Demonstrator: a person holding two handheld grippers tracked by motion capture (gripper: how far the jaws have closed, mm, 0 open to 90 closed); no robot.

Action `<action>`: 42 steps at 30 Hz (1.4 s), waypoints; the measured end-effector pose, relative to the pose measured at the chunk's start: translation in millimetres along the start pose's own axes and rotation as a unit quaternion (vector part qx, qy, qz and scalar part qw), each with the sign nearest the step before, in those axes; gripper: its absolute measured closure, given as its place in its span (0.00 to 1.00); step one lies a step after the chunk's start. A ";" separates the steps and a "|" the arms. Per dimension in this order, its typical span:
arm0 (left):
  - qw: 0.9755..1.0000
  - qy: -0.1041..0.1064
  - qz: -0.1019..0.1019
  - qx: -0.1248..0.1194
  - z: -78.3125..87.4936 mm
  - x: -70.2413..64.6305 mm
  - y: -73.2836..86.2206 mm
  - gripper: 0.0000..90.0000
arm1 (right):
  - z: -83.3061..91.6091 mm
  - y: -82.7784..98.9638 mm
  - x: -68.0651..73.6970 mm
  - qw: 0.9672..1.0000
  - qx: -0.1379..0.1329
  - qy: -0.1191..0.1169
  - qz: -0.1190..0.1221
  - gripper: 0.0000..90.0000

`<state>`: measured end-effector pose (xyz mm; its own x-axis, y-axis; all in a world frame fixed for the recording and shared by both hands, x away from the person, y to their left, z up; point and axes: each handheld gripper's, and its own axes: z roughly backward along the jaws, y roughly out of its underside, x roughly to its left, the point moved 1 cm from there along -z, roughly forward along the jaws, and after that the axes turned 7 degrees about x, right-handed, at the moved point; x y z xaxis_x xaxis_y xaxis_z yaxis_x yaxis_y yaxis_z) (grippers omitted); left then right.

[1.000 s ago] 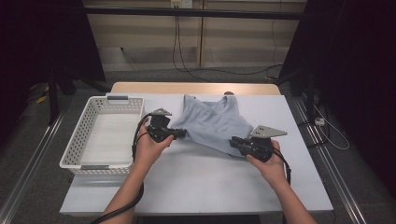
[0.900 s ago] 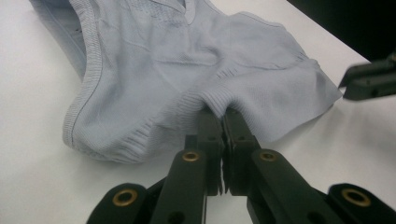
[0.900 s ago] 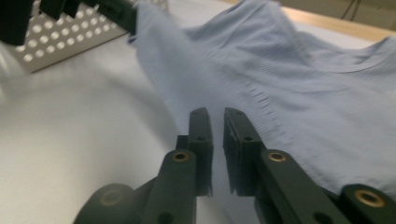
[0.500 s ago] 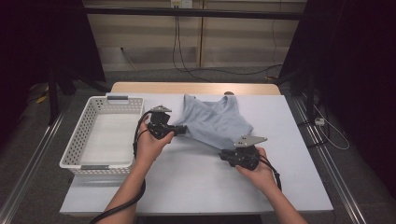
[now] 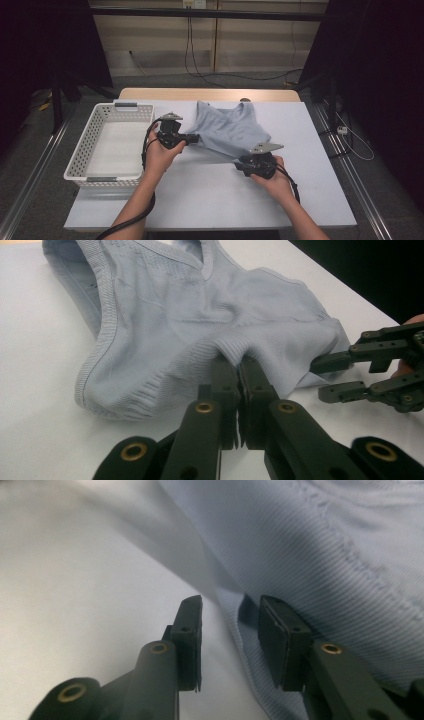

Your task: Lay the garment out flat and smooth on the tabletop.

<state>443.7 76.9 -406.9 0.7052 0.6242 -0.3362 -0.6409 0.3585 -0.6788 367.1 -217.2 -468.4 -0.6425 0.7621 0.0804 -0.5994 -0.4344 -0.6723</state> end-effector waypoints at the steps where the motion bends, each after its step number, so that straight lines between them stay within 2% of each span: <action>1: 1.000 0.000 0.000 -0.001 0.3 0.3 0.0 0.97 | -1.0 0.4 -0.7 1.000 0.003 0.003 0.000 0.68; 4: 1.000 0.000 0.001 -0.001 1.2 1.2 0.2 0.97 | 2.0 0.2 -4.6 1.000 -0.005 0.011 -0.009 0.66; 9: 1.000 0.001 0.005 -0.002 0.4 1.8 0.6 0.97 | 3.4 -0.4 0.5 1.000 -0.008 -0.008 -0.007 0.70; 11: 1.000 0.002 0.004 0.000 0.4 1.6 0.8 0.97 | 1.7 -0.8 2.2 1.000 -0.004 -0.006 -0.002 0.70; 13: 1.000 0.002 0.002 0.001 0.7 0.9 0.6 0.97 | 0.5 -2.1 2.5 1.000 -0.008 -0.015 -0.008 0.70; 16: 1.000 0.003 0.004 -0.003 1.7 0.3 0.4 0.97 | -2.5 -6.4 2.7 1.000 -0.009 -0.001 0.003 0.71; 17: 1.000 0.002 0.003 -0.002 2.2 0.2 0.3 0.97 | -4.9 -7.7 1.9 1.000 -0.004 0.007 0.000 0.71; 19: 1.000 0.002 0.003 -0.003 2.9 0.1 0.2 0.97 | -10.8 -9.6 0.8 1.000 -0.003 0.002 -0.006 0.73; 20: 1.000 0.002 0.004 -0.004 3.2 0.3 0.1 0.97 | -12.9 -10.3 1.0 1.000 -0.001 0.005 -0.004 0.74; 22: 1.000 0.003 0.005 -0.006 3.3 1.1 0.3 0.97 | -15.9 -11.9 2.0 1.000 0.000 0.011 0.006 0.85; 24: 1.000 0.003 0.007 -0.008 4.1 2.6 0.5 0.97 | -15.1 -12.0 3.6 1.000 0.004 -0.002 0.019 0.96; 27: 1.000 0.002 0.012 -0.013 8.4 5.0 -0.4 0.97 | -13.6 -12.2 9.7 0.998 0.010 -0.017 0.051 0.98; 30: 1.000 0.000 0.017 -0.020 15.4 7.1 -1.0 0.97 | -8.5 -11.7 17.5 0.996 0.019 -0.032 0.078 0.98; 32: 1.000 0.003 0.023 -0.019 17.9 8.0 -0.1 0.97 | -6.2 -9.5 19.1 0.995 0.028 -0.041 0.084 0.98; 34: 1.000 0.004 0.024 -0.017 17.5 7.7 1.0 0.97 | -5.8 -8.4 19.1 0.996 0.022 -0.042 0.071 0.92; 35: 1.000 0.004 0.024 -0.014 17.2 7.2 1.2 0.97 | -6.8 -8.7 19.0 0.997 0.022 -0.042 0.060 0.81; 36: 1.000 0.003 0.022 -0.013 16.7 6.3 1.4 0.97 | -7.9 -9.4 18.8 0.998 0.016 -0.035 0.055 0.74; 40: 1.000 0.004 0.019 -0.007 15.8 2.7 2.2 0.97 | -14.1 -14.1 16.5 0.999 -0.001 -0.023 0.034 0.72; 42: 1.000 0.007 0.018 -0.002 15.5 2.7 2.8 0.97 | -15.9 -16.8 16.8 0.999 -0.005 -0.026 0.029 0.72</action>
<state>439.1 90.4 -399.6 0.6853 0.6273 -0.3699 -0.6655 0.3332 -0.6679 373.9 -189.5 -467.5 -0.6997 0.7100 0.0792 -0.5559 -0.4715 -0.6846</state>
